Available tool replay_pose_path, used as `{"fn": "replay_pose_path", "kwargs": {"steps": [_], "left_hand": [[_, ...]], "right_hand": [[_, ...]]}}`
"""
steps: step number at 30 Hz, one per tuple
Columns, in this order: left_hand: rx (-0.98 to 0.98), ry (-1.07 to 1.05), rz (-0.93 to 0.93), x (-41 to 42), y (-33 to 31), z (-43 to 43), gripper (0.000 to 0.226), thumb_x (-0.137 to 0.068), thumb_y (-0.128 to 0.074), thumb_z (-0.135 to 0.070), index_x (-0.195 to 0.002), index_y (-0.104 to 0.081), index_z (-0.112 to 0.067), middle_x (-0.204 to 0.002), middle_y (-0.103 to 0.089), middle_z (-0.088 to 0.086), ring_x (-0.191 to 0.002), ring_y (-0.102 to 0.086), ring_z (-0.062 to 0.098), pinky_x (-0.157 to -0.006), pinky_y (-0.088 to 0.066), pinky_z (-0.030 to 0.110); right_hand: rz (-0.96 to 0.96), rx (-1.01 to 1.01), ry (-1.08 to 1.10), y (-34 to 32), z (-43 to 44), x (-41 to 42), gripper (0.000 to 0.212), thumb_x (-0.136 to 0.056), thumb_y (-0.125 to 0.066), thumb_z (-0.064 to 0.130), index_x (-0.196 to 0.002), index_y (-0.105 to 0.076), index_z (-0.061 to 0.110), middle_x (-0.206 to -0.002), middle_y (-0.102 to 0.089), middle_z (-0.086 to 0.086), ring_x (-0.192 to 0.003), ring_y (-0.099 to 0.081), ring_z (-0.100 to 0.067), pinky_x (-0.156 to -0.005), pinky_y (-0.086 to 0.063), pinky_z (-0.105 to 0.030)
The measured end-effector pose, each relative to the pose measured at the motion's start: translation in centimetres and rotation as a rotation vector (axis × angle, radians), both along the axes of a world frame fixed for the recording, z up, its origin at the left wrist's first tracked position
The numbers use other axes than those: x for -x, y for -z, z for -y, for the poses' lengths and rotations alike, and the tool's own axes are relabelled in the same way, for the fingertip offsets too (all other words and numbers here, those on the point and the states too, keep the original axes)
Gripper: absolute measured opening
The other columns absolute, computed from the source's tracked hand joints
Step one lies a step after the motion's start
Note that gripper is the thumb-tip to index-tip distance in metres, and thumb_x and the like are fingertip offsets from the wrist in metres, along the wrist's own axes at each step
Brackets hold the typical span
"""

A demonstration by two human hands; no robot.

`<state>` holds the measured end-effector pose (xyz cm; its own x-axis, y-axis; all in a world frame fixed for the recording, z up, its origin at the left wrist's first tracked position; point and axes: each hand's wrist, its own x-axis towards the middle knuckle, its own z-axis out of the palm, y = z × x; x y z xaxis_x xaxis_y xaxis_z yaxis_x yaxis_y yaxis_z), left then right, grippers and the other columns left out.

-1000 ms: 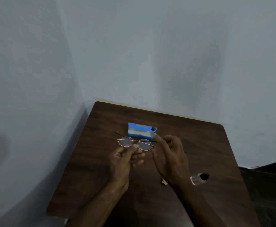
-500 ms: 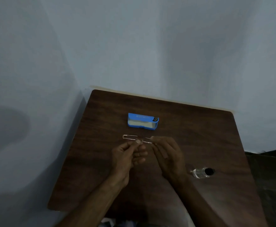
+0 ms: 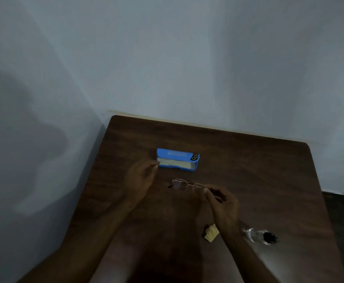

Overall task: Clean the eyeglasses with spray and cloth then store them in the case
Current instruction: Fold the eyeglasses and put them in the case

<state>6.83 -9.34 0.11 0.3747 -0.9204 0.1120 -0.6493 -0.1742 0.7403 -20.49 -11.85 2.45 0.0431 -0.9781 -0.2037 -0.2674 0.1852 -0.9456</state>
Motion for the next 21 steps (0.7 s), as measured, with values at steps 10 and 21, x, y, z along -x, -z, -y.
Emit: {"fn": "replay_pose_path", "kwargs": {"steps": [10, 21], "left_hand": [[-0.262, 0.180, -0.025, 0.2, 3.6, 4.2, 0.035, -0.103, -0.064, -0.002, -0.138, -0.065, 0.001, -0.142, -0.065, 0.022, -0.132, -0.061, 0.037, -0.117, -0.041, 0.038], [-0.262, 0.272, 0.076, -1.2, 4.0, 7.1, 0.057, -0.096, -0.075, -0.012, -0.149, -0.056, -0.007, -0.151, -0.058, 0.017, -0.127, -0.064, 0.032, -0.108, -0.042, 0.030]], "right_hand": [[0.068, -0.075, 0.014, 3.9, 2.6, 0.4, 0.012, -0.091, -0.077, 0.018, -0.096, -0.081, 0.029, -0.098, -0.080, 0.004, -0.097, -0.075, -0.013, -0.088, -0.059, -0.041], [0.133, -0.110, 0.097, 4.3, 6.0, -0.8, 0.011, -0.091, -0.077, 0.013, -0.093, -0.082, 0.022, -0.092, -0.081, -0.001, -0.090, -0.076, -0.020, -0.081, -0.060, -0.039]]}}
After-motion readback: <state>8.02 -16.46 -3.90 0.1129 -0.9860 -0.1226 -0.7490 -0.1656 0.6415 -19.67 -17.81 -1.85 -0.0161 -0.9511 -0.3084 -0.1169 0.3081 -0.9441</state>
